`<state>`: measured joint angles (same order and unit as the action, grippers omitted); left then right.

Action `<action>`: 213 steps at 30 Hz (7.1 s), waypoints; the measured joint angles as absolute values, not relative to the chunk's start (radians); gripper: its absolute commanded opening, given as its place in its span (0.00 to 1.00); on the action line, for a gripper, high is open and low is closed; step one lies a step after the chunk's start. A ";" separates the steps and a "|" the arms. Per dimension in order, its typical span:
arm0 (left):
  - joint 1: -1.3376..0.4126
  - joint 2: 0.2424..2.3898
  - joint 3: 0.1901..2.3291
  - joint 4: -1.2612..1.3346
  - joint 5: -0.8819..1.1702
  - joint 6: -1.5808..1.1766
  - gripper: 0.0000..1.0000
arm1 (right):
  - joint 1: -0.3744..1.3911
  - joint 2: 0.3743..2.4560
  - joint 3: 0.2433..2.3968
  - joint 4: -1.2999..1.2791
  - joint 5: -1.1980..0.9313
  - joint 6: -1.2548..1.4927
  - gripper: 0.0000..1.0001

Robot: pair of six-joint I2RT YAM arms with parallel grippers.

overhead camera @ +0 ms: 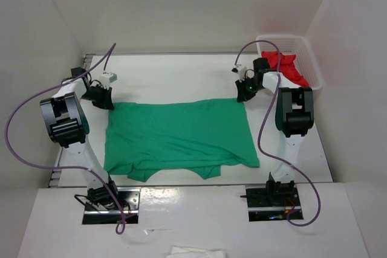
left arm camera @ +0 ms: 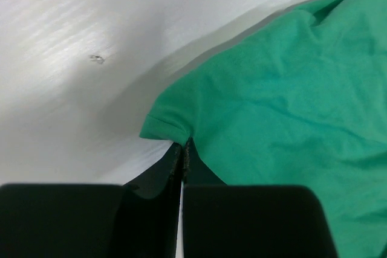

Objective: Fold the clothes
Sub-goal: Fold the tank top

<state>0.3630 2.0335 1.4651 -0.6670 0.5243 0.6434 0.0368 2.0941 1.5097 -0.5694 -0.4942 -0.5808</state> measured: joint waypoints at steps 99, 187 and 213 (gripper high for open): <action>0.397 0.451 1.232 -0.609 0.177 -0.006 0.00 | 0.039 0.675 1.324 -0.672 -0.067 -0.199 0.00; 0.389 1.682 1.105 -0.237 0.270 0.177 0.00 | -0.001 1.805 1.254 -0.317 -0.173 -0.335 0.00; 0.277 2.045 1.592 -0.300 0.297 0.151 0.00 | 0.004 2.250 1.814 -0.363 -0.152 -0.368 0.00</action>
